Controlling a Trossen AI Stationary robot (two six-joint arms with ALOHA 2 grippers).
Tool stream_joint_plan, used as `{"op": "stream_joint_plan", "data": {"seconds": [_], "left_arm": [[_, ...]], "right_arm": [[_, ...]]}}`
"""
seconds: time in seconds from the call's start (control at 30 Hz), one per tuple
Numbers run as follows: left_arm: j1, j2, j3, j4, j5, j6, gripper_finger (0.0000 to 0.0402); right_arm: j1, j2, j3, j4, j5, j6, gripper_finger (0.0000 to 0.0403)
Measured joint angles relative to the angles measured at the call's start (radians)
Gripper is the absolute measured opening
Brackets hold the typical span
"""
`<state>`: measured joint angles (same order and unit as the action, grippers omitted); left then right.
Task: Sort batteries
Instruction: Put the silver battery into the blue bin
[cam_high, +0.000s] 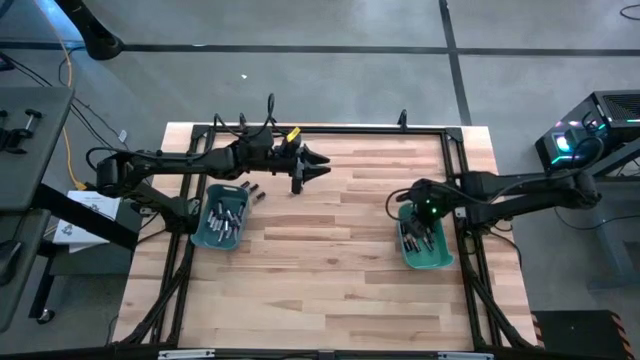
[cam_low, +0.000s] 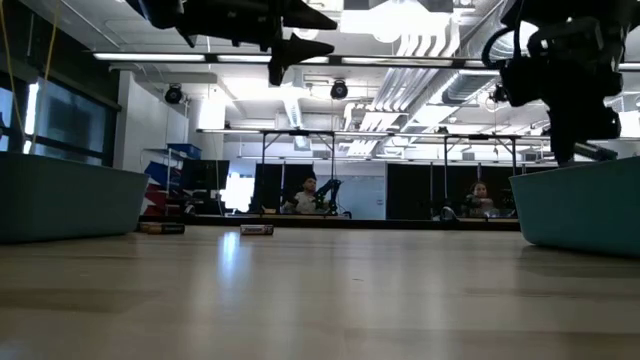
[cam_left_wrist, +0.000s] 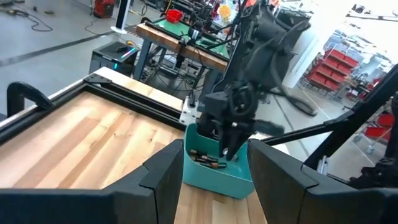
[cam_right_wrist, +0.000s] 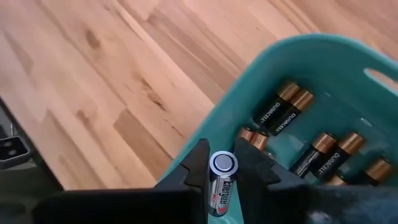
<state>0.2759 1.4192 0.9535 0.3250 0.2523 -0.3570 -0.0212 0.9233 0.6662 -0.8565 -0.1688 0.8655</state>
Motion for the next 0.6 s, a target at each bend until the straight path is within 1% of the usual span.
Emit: {"op": "stream_joint_plan", "data": {"seconds": [0.1,0.17,0.2,0.27,0.33,0.4,0.47,0.5,0.6], "left_arm": [[0.001,0.0,0.0,0.0,-0.002,0.003,0.017],[0.0,0.0,0.0,0.002,-0.001,0.013,0.017],[0.0,0.0,0.0,0.005,-0.001,0.032,0.017],[-0.012,0.0,-0.001,0.022,0.001,0.112,0.017],[-0.032,0.0,-0.001,0.052,0.002,0.231,0.017],[-0.061,0.0,-0.001,0.109,0.002,0.366,0.017],[-0.092,0.0,0.0,0.186,-0.005,0.505,0.017],[-0.11,0.0,0.008,0.204,-0.018,0.566,0.017],[-0.153,0.0,0.063,0.175,-0.093,0.719,0.0173]], "right_arm": [[0.0,0.0,0.055,-0.028,-0.006,-0.008,0.0033],[0.0,0.0,0.107,0.008,-0.009,-0.028,0.0033],[0.0,0.0,0.137,0.054,-0.002,-0.052,0.0033],[-0.008,0.0,0.179,0.19,0.051,-0.111,0.0033],[-0.034,-0.001,0.193,0.39,0.109,-0.169,0.0033],[-0.078,0.004,0.19,0.621,0.139,-0.204,0.0033],[-0.129,0.017,0.174,0.842,0.138,-0.196,0.0033],[-0.152,0.029,0.167,0.926,0.132,-0.179,0.0033],[-0.217,0.079,0.162,1.103,0.095,-0.108,0.0033]]}}
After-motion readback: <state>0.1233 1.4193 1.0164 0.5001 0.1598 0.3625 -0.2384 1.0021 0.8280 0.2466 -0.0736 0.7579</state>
